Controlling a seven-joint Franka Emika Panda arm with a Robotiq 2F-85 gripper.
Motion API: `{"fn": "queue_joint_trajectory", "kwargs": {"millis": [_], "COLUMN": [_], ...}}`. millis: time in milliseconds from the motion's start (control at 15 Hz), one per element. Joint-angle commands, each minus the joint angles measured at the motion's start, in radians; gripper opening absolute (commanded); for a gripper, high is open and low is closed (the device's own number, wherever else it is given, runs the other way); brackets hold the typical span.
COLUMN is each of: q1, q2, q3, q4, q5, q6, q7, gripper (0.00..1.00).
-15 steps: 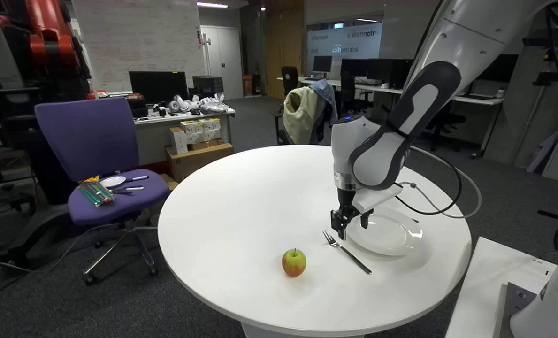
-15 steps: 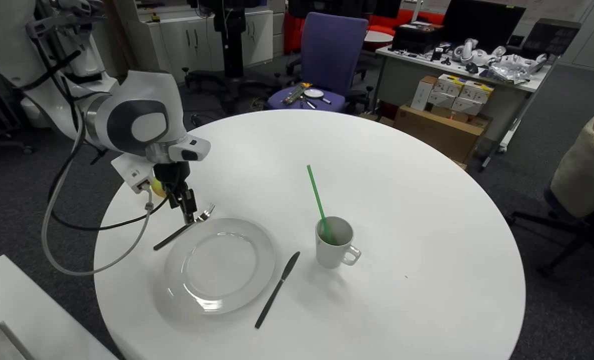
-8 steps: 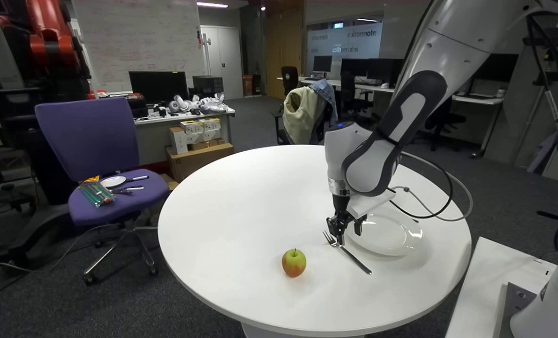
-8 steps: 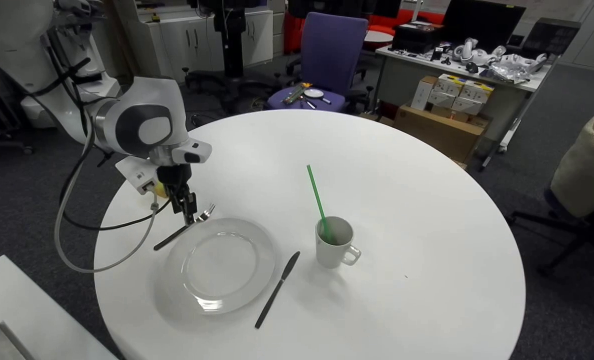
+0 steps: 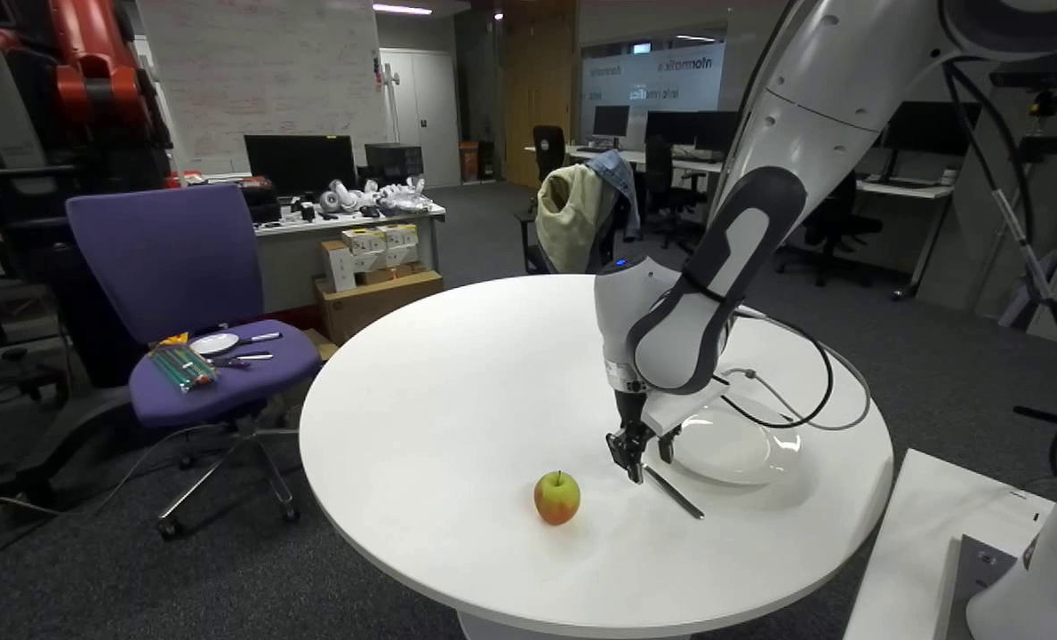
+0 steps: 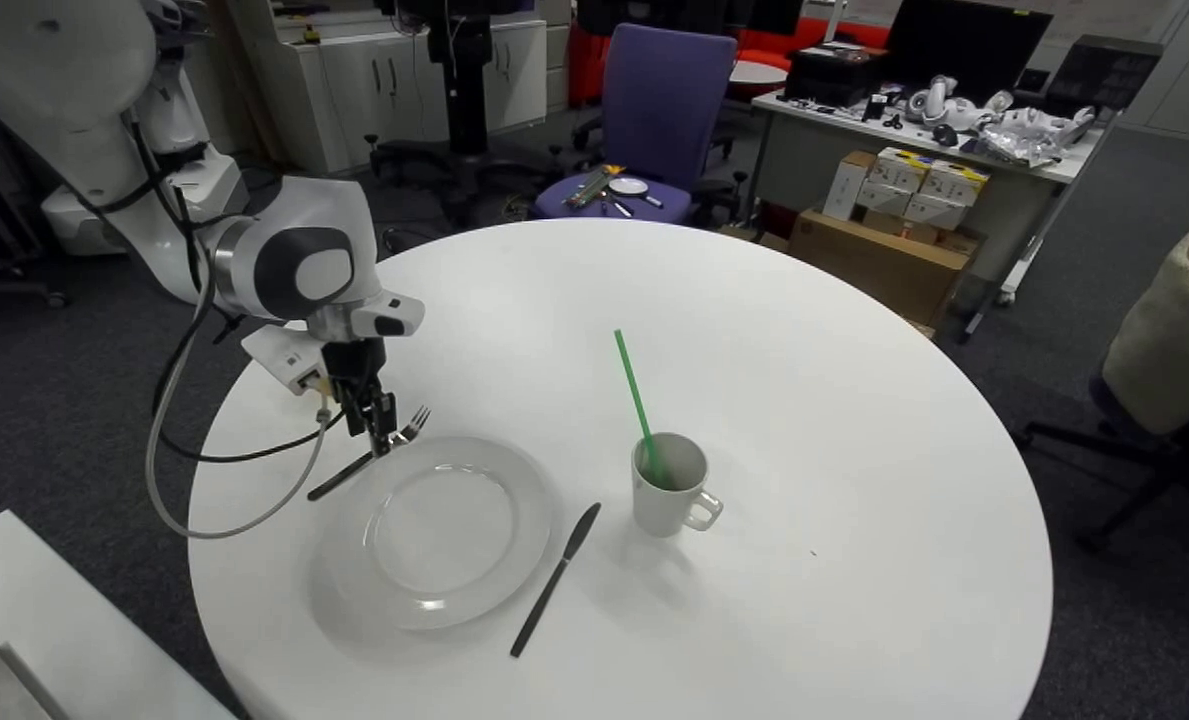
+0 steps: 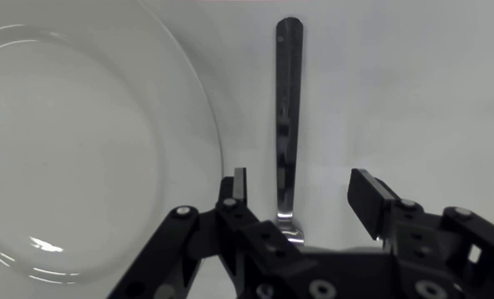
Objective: Place the fork on the plate
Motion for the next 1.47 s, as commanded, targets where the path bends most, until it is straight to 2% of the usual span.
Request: {"fn": "queue_joint_trajectory", "kwargs": {"millis": [0, 400, 667, 800, 1000, 1133, 1200, 1267, 1400], "q1": [0.029, 0.032, 0.028, 0.027, 0.025, 0.024, 0.023, 0.022, 0.021], "q2": [0.027, 0.055, 0.063, 0.065, 0.067, 0.068, 0.069, 0.069, 0.069], "q3": [-0.027, -0.032, -0.028, -0.026, -0.025, -0.023, -0.023, -0.022, -0.021], "q4": [0.043, 0.069, 0.084, 0.088, 0.093, 0.097, 0.098, 0.099, 0.101], "q5": [-0.002, 0.008, 0.016, 0.019, 0.021, 0.024, 0.026, 0.027, 0.029], "q6": [-0.032, -0.039, -0.047, -0.05, -0.053, -0.056, -0.057, -0.06, -0.064], "q7": [-0.009, -0.02, -0.029, -0.032, -0.035, -0.037, -0.037, -0.039, -0.04], "gripper": [0.69, 0.66, 0.52, 0.52, 0.3, 0.22, 0.07, 0.0, 0.0]}}
